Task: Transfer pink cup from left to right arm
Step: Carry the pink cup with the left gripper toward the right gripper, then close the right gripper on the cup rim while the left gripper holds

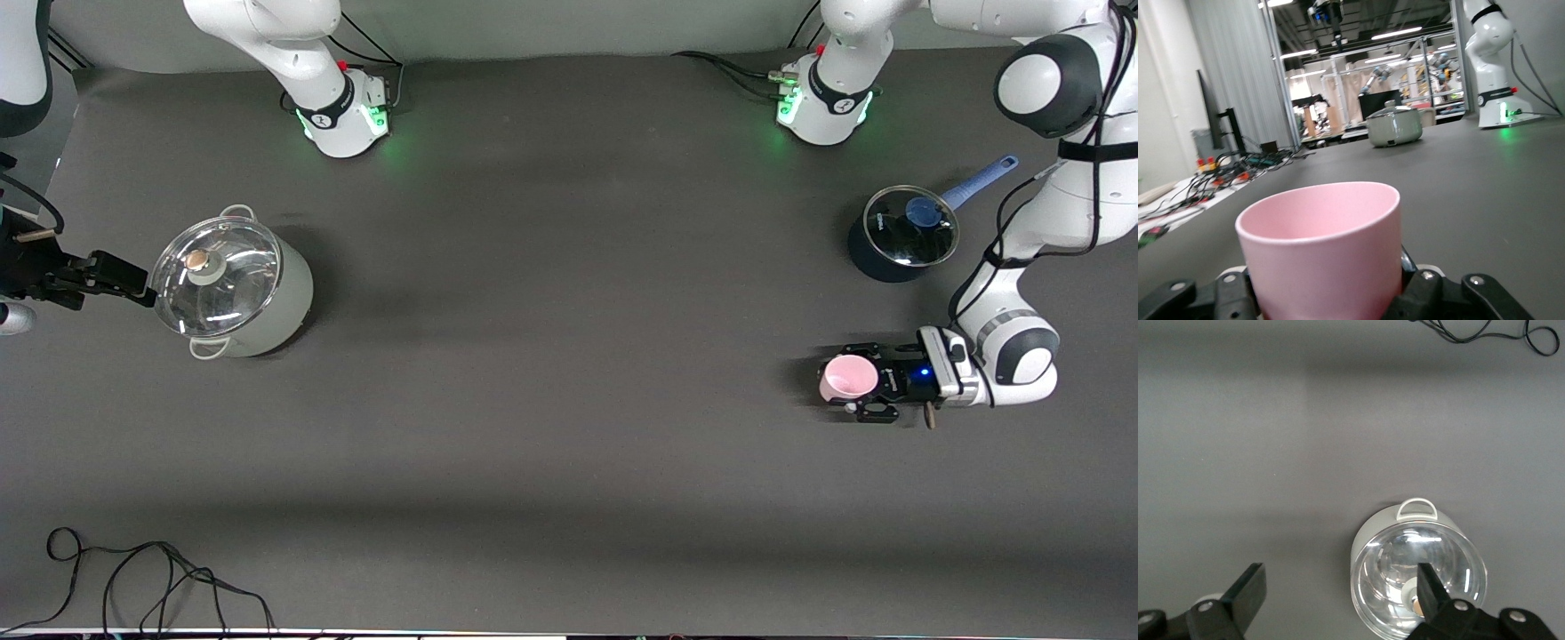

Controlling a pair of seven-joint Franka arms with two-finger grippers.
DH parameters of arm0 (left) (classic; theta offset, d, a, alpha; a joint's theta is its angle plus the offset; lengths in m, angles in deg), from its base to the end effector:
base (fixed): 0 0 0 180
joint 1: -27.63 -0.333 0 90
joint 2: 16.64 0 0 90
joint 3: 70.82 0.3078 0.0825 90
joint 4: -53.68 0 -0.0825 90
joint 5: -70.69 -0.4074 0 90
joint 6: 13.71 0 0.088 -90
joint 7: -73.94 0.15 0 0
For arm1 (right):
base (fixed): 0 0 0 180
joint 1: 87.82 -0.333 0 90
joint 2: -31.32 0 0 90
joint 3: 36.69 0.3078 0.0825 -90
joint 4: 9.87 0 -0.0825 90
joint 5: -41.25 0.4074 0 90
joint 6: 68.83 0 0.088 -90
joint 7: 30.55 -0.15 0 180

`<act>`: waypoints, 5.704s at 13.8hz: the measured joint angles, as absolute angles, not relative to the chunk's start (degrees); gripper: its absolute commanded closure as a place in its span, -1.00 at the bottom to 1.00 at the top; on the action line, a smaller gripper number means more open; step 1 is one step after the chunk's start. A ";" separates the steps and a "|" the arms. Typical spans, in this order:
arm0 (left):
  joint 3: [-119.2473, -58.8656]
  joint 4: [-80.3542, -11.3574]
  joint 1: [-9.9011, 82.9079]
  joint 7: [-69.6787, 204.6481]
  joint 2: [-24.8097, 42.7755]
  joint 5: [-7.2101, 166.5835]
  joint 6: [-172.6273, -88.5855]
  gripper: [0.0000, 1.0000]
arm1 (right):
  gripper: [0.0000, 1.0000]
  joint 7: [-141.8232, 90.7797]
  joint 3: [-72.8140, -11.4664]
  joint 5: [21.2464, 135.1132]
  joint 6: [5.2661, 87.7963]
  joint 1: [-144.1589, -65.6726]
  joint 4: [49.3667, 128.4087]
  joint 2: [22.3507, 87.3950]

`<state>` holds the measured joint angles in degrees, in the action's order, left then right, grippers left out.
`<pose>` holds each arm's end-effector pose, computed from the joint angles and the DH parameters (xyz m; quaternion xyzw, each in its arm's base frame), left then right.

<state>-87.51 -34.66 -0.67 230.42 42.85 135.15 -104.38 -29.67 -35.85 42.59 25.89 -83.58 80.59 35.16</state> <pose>0.6287 0.0035 0.0614 0.4413 -0.5594 0.5425 0.4450 0.6036 -0.0327 0.5370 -0.9997 0.0229 -0.0041 0.0120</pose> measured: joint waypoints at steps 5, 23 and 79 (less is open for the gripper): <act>-94.10 -32.20 7.68 229.87 42.82 143.70 -112.63 1.00 | -0.99 -50.91 -36.18 44.79 25.84 -83.55 79.43 34.99; -131.36 -30.14 15.61 226.08 42.76 162.09 -172.91 1.00 | -0.99 -76.37 -35.42 45.09 25.87 -86.06 76.96 36.04; -129.99 3.24 53.17 204.50 40.06 157.62 -208.12 -1.00 | 1.00 -104.62 -35.32 43.29 16.96 -114.25 48.64 53.66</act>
<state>-129.99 3.24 53.17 204.50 40.06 157.62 -208.12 -104.62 -35.32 43.29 16.96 -114.25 48.64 53.66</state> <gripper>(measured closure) 0.000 0.974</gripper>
